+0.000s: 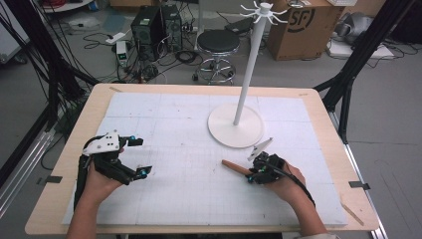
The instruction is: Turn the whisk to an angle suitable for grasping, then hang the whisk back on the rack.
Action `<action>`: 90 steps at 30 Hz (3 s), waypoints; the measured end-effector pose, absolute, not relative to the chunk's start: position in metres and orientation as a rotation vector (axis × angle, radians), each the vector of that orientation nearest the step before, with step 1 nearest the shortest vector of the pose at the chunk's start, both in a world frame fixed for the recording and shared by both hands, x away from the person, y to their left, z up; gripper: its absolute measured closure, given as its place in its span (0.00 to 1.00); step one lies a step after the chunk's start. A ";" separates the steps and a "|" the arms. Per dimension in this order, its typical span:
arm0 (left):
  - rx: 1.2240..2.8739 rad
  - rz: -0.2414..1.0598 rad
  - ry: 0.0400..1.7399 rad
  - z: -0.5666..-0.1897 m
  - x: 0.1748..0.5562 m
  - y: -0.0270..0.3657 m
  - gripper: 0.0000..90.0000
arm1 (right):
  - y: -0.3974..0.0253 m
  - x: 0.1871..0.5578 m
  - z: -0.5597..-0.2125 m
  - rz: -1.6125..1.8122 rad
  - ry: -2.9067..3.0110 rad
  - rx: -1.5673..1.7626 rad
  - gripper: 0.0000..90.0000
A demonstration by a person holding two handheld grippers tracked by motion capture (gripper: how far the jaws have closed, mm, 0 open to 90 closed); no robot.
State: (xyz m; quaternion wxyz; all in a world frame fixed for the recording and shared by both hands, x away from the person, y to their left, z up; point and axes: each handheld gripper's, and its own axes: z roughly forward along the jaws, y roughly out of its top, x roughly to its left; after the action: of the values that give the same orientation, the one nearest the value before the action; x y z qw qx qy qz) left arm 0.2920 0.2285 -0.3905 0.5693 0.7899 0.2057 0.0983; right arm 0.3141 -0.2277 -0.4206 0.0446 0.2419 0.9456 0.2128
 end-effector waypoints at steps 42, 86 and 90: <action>1.835 0.234 0.481 -0.388 0.299 0.230 0.02 | -0.230 0.321 -0.395 0.840 2.844 0.794 0.81; 1.834 0.225 0.469 -0.386 0.298 0.228 0.02 | -0.261 0.354 -0.241 1.626 2.261 0.660 0.81; 1.830 0.223 0.466 -0.386 0.298 0.229 0.02 | -0.259 0.361 -0.230 1.640 2.237 0.662 0.81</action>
State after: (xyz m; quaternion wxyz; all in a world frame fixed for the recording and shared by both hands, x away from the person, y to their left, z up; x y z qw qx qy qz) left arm 0.2975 0.2285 -0.3858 0.5812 0.7831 0.1996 0.0956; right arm 0.3608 -0.2587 -0.2296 0.1444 0.2297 0.7762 0.5692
